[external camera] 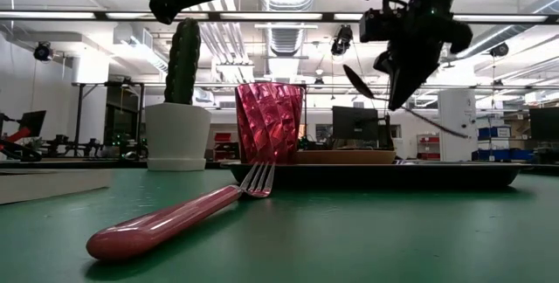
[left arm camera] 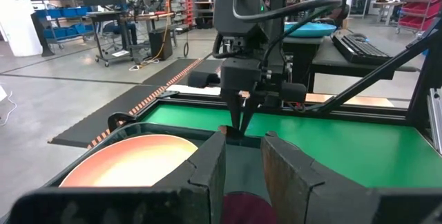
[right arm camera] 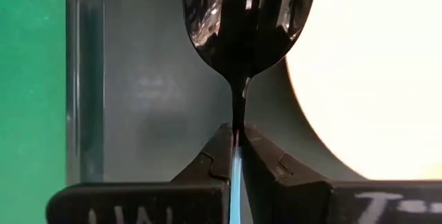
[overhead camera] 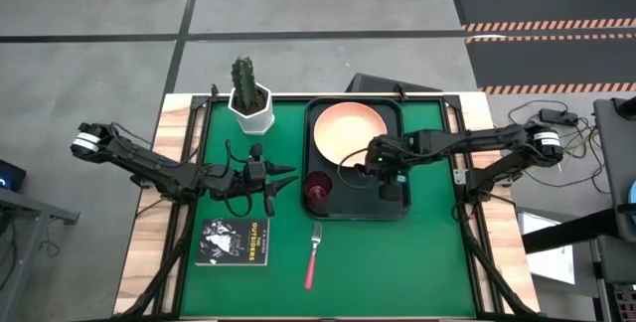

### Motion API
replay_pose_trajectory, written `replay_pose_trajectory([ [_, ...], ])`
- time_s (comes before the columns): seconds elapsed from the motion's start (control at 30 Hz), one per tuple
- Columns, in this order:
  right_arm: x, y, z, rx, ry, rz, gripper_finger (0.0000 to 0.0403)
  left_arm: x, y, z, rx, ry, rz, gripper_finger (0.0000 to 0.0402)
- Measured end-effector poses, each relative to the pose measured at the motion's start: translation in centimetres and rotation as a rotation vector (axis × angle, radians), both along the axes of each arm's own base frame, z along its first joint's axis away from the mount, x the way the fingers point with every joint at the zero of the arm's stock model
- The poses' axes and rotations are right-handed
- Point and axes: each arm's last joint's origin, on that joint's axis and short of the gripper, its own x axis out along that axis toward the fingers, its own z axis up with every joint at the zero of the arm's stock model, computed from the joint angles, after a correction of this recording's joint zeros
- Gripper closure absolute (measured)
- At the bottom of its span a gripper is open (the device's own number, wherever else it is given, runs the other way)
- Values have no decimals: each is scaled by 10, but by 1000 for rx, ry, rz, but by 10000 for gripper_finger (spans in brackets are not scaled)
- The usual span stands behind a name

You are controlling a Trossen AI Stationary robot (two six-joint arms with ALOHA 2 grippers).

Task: Pick and place plate/cup/fork/spoon on tray
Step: Put the blue spoon on the black serving tray to the left of the light orange plate

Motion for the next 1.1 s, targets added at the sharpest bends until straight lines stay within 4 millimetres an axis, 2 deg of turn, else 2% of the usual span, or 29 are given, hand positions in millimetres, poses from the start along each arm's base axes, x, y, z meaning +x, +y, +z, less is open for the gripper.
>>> replay_pose_trajectory([
  [0.27,17,-2,-30,-40,21,103,394,0,0,0,0,-1,4,327],
  [0.47,28,-8,-65,-40,150,149,394,0,0,0,0,-1,6,327],
  [0.67,37,-14,-86,-36,219,166,394,0,0,0,0,0,8,327],
  [0.9,42,-16,-90,-56,220,174,391,0,0,0,0,-1,9,327],
  [1.1,44,-17,-89,-87,206,130,357,0,1,0,1,0,10,327],
])
